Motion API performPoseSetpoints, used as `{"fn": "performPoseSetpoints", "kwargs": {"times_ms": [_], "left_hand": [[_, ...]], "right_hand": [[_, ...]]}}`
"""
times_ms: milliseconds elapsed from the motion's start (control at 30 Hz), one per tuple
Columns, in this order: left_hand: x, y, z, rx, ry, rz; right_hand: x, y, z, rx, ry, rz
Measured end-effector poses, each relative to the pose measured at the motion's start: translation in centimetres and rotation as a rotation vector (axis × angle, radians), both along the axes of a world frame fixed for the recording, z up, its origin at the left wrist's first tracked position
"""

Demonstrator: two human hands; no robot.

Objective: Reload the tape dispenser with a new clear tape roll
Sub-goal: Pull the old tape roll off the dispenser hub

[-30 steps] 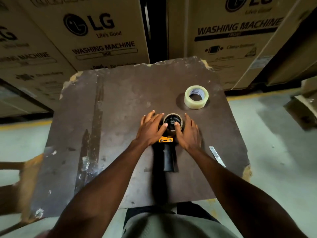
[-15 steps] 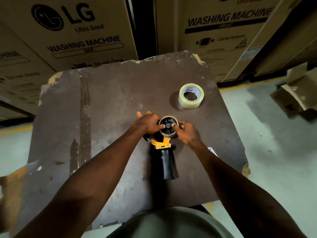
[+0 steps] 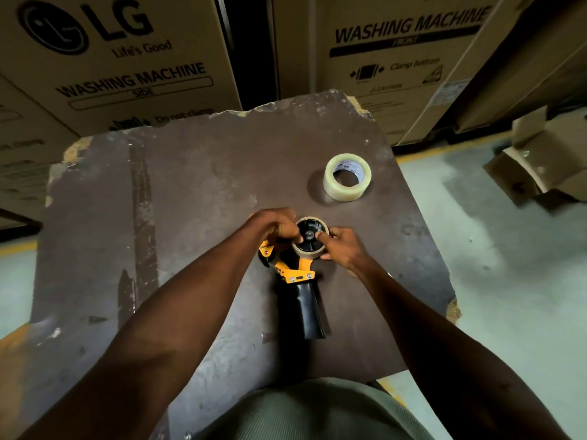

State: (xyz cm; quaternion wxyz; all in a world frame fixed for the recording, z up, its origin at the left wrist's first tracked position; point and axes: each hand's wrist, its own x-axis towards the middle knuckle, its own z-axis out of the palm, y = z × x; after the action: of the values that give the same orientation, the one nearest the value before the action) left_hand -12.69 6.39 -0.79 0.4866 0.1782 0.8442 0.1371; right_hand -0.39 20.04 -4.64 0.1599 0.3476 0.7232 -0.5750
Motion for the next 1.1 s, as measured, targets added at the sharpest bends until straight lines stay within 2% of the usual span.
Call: {"fn": "performPoseSetpoints", "kwargs": {"times_ms": [333, 633, 733, 1100], "left_hand": [[0.2, 0.1, 0.0, 0.0, 0.001, 0.09], [1.8, -0.8, -1.0, 0.003, 0.167, 0.202], [2.5, -0.8, -1.0, 0.007, 0.22, 0.221], [2.8, -1.1, -0.1, 0.059, 0.24, 0.219]], "right_hand": [[-0.4, 0.0, 1.0, -0.015, -0.026, 0.006], [-1.8, 1.0, -1.5, 0.217, -0.107, 0.124], [-2.4, 1.1, -2.7, 0.229, -0.117, 0.135], [-2.1, -1.1, 4.0, 0.261, -0.113, 0.048]]}}
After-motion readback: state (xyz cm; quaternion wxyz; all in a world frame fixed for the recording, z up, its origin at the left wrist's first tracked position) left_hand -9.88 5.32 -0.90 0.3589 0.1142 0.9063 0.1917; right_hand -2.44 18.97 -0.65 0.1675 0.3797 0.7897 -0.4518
